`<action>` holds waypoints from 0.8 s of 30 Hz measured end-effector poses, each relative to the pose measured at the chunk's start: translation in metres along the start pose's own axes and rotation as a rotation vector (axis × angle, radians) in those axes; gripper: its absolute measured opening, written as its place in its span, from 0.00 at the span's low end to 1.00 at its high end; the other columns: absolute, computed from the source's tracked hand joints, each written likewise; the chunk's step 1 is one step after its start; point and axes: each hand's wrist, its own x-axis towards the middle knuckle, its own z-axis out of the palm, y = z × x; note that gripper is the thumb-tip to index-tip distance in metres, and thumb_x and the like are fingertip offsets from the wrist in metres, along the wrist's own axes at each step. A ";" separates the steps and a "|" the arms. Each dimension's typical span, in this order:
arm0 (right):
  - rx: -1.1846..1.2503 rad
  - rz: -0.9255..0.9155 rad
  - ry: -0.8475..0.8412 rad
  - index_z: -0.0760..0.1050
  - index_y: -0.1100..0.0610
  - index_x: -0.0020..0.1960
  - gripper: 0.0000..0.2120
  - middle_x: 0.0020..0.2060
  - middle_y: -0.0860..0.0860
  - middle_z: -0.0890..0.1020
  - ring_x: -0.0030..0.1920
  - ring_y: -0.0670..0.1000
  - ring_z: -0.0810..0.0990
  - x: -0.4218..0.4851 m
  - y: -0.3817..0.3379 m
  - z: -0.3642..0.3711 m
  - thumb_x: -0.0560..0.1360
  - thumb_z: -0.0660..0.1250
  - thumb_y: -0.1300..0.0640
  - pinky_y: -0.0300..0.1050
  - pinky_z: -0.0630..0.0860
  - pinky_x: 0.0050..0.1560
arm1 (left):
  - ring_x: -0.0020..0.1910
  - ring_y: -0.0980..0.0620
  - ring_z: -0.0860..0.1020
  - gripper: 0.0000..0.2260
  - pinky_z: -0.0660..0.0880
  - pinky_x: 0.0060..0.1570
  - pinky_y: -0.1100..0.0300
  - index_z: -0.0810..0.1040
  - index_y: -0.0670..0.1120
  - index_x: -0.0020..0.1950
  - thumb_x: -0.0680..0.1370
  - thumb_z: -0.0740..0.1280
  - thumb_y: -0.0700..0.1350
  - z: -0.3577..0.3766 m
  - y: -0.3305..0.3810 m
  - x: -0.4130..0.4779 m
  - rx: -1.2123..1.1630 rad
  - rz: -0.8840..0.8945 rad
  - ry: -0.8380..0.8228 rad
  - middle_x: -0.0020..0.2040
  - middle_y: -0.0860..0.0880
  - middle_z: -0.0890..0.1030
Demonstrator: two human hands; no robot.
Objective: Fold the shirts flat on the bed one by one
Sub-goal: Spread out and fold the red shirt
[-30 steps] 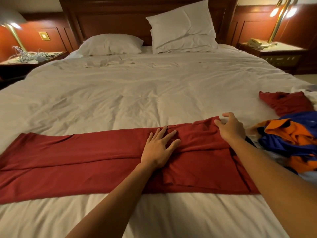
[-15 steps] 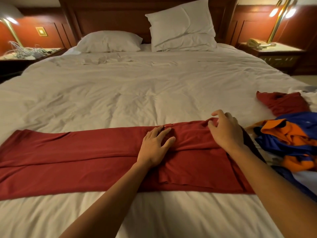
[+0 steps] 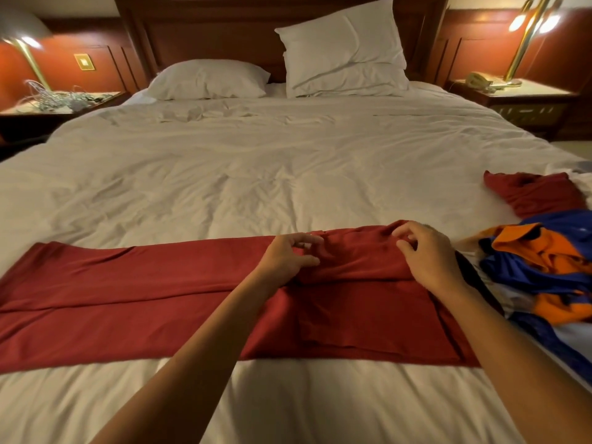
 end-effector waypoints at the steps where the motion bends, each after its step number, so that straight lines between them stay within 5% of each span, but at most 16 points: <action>1: -0.045 -0.003 -0.082 0.80 0.50 0.50 0.05 0.47 0.50 0.82 0.48 0.51 0.81 0.001 0.002 0.001 0.77 0.69 0.59 0.44 0.74 0.47 | 0.54 0.55 0.78 0.19 0.73 0.51 0.73 0.83 0.49 0.61 0.72 0.75 0.35 0.000 0.000 0.000 0.068 0.001 -0.056 0.55 0.49 0.81; 4: -0.147 -0.027 -0.225 0.80 0.47 0.52 0.06 0.49 0.48 0.82 0.49 0.52 0.80 -0.001 -0.001 -0.003 0.77 0.69 0.48 0.48 0.76 0.51 | 0.55 0.57 0.77 0.17 0.68 0.45 0.80 0.83 0.51 0.60 0.72 0.76 0.40 -0.001 0.002 0.003 0.198 0.005 -0.116 0.53 0.53 0.81; 9: -0.589 0.022 -0.119 0.79 0.48 0.59 0.16 0.57 0.53 0.75 0.55 0.57 0.76 -0.002 -0.014 -0.008 0.76 0.68 0.40 0.52 0.72 0.55 | 0.57 0.51 0.76 0.10 0.74 0.56 0.56 0.83 0.53 0.54 0.73 0.74 0.48 -0.001 -0.002 -0.001 0.613 0.166 0.002 0.55 0.52 0.75; 11: -0.601 -0.077 -0.073 0.77 0.47 0.64 0.21 0.64 0.54 0.73 0.63 0.58 0.72 -0.004 -0.029 0.001 0.77 0.63 0.38 0.56 0.69 0.62 | 0.68 0.47 0.68 0.15 0.69 0.65 0.49 0.78 0.56 0.61 0.75 0.70 0.52 0.003 -0.008 -0.003 0.755 0.256 0.018 0.70 0.51 0.67; 13: -0.472 -0.157 -0.199 0.70 0.44 0.73 0.26 0.75 0.52 0.66 0.75 0.56 0.62 -0.008 -0.044 0.017 0.79 0.56 0.35 0.57 0.61 0.72 | 0.78 0.48 0.55 0.23 0.57 0.73 0.45 0.66 0.61 0.75 0.79 0.62 0.55 0.009 -0.016 -0.002 0.857 0.262 -0.077 0.81 0.53 0.52; 17: -0.414 -0.040 -0.506 0.49 0.37 0.79 0.30 0.81 0.46 0.50 0.80 0.53 0.47 -0.014 -0.036 0.040 0.79 0.43 0.31 0.53 0.47 0.78 | 0.80 0.50 0.41 0.28 0.39 0.78 0.51 0.45 0.63 0.80 0.82 0.48 0.66 0.004 -0.035 -0.003 0.881 0.148 -0.215 0.81 0.58 0.44; 24: -0.537 0.079 -0.611 0.42 0.43 0.81 0.41 0.81 0.52 0.45 0.80 0.54 0.46 -0.008 -0.040 0.037 0.73 0.34 0.26 0.56 0.43 0.79 | 0.80 0.52 0.40 0.41 0.39 0.79 0.51 0.45 0.61 0.81 0.70 0.38 0.77 -0.059 -0.056 -0.031 0.975 0.128 -0.237 0.81 0.56 0.43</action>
